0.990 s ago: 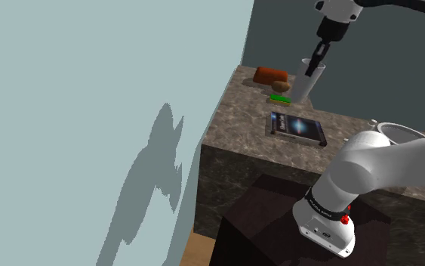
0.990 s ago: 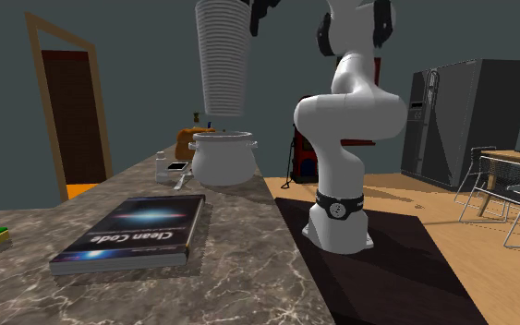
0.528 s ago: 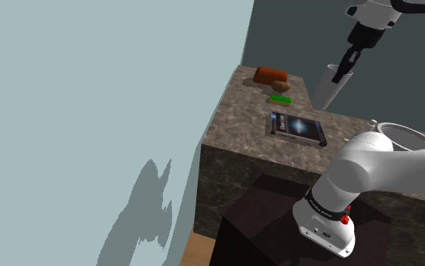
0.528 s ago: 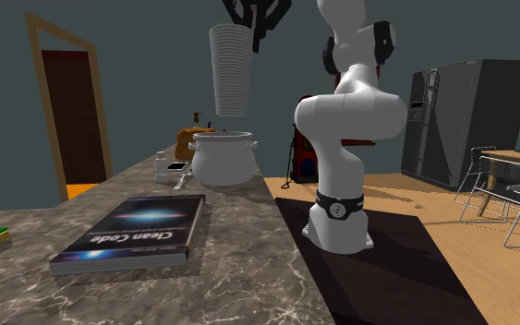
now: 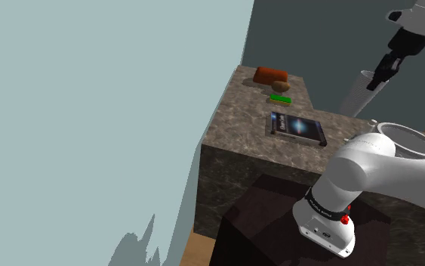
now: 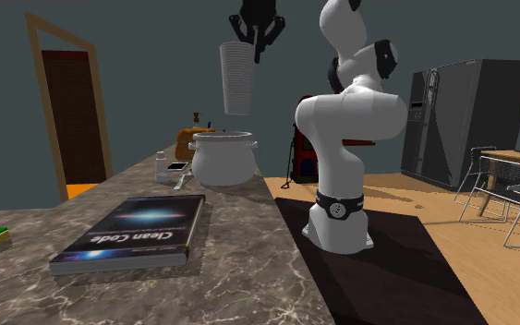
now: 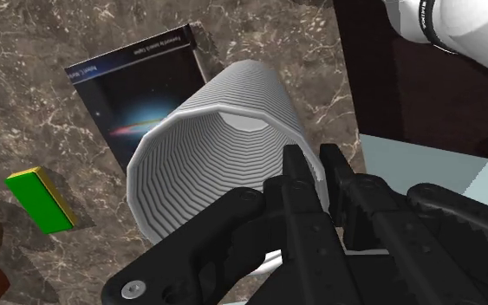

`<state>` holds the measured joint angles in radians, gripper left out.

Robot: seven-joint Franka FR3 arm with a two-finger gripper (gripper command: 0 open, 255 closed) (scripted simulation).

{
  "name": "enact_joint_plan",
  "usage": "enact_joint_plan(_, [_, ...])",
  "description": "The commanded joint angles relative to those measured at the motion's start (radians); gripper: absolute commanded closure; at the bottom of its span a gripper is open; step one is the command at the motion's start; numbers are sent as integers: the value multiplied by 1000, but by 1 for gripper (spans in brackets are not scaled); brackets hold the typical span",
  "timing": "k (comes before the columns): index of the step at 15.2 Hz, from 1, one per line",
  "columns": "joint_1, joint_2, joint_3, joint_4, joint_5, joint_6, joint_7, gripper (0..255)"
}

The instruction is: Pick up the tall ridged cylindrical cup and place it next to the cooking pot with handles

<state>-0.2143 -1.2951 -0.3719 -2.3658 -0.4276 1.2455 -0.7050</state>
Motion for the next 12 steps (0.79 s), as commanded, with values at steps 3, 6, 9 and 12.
enact_joint_plan(3, [-28, -67, -56, 34, -78, -76, -94, 255])
enact_joint_plan(6, [-44, -105, -96, 70, -138, -127, -165, 255])
enact_joint_plan(9, [-56, -137, -127, 84, -186, -154, -216, 255])
enact_joint_plan(12, [-66, -171, -142, 36, -202, -139, -213, 255])
